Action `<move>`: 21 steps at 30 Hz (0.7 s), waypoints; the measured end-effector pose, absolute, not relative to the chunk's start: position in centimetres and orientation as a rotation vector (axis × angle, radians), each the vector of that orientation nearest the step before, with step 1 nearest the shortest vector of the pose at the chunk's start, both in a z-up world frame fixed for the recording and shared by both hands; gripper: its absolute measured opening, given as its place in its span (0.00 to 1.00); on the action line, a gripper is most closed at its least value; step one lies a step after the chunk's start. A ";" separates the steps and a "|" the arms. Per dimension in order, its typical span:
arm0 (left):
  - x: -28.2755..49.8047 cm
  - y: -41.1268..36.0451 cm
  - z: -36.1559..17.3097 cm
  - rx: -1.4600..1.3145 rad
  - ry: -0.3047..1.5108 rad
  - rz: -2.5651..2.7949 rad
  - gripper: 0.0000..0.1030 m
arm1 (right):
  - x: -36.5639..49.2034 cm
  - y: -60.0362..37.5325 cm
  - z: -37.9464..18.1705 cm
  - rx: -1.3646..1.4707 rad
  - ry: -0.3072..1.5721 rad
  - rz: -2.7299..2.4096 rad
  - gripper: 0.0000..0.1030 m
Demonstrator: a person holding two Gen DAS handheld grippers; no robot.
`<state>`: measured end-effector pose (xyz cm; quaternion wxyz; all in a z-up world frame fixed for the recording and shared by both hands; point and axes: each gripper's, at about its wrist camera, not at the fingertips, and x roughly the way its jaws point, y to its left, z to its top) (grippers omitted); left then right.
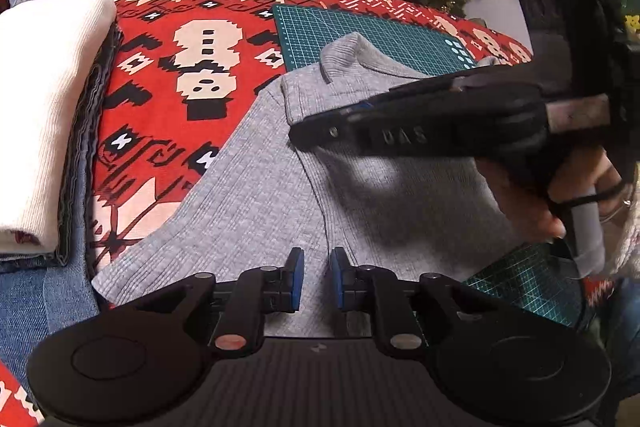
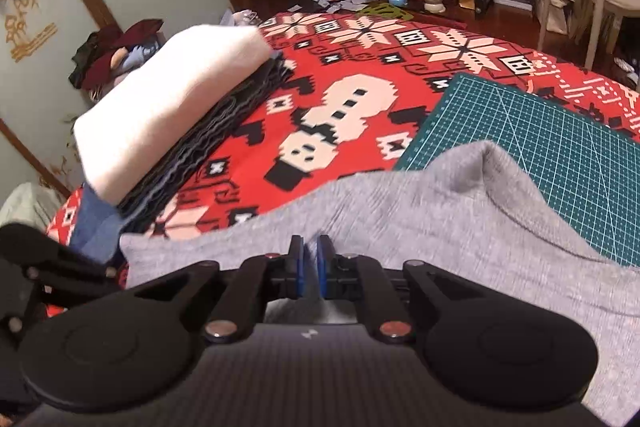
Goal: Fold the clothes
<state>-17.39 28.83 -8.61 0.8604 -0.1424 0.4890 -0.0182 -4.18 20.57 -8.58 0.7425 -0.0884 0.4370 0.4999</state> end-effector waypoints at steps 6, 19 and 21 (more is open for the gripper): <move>-18.2 28.1 -7.7 -0.304 0.992 -0.096 0.12 | -2.8 19.7 -6.7 -0.159 0.930 1.087 0.09; -18.8 27.2 -9.3 -0.243 1.055 -0.108 0.12 | -1.7 23.0 -9.2 -0.149 0.960 1.053 0.07; -18.9 27.5 -9.2 -0.270 1.062 -0.110 0.12 | -1.4 22.6 -8.6 -0.125 0.961 1.060 0.09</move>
